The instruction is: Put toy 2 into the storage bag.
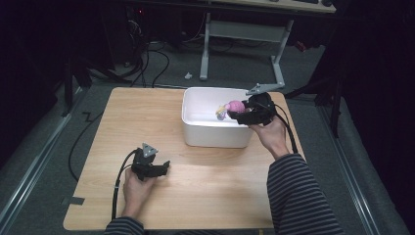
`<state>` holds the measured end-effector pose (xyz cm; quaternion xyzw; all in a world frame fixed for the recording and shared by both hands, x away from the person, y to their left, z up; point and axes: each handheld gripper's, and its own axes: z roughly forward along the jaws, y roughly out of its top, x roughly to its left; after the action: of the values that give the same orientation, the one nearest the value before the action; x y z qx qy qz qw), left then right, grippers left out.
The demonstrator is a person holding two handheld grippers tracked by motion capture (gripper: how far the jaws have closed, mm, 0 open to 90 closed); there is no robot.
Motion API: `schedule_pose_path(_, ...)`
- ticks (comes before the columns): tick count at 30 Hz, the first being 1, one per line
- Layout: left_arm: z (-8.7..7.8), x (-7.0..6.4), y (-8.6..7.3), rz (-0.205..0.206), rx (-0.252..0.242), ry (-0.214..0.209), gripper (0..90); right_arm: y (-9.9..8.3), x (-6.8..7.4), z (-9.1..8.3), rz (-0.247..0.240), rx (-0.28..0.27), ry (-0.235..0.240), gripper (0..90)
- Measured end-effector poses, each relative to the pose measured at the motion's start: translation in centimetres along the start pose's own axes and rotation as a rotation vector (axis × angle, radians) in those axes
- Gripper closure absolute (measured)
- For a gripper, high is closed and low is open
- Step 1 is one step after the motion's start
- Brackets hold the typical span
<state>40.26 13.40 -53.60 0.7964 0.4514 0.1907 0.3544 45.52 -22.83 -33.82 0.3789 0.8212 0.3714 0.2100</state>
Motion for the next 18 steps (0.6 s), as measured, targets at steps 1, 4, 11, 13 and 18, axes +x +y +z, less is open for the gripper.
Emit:
schedule_pose_path(1,0.0,0.0,0.0,0.0,0.0,0.0,21.8,0.0,0.0,0.0,0.0,0.0,0.0,34.6)
schedule_pose_path(4,0.0,0.0,0.0,0.0,0.0,0.0,21.8,0.0,0.2,0.6,0.001,0.014,0.004,34.6)
schedule_pose_path(11,0.0,0.0,0.0,0.0,0.0,0.002,22.0,-0.2,0.4,2.3,-0.007,0.072,0.012,34.5)
schedule_pose_path(13,0.0,0.0,0.0,0.0,0.0,0.002,22.0,-0.3,0.4,2.7,0.002,0.084,0.013,34.4)
schedule_pose_path(18,0.0,0.0,0.0,0.0,0.0,0.002,22.0,-0.3,0.6,3.6,-0.004,0.105,0.02,34.4)
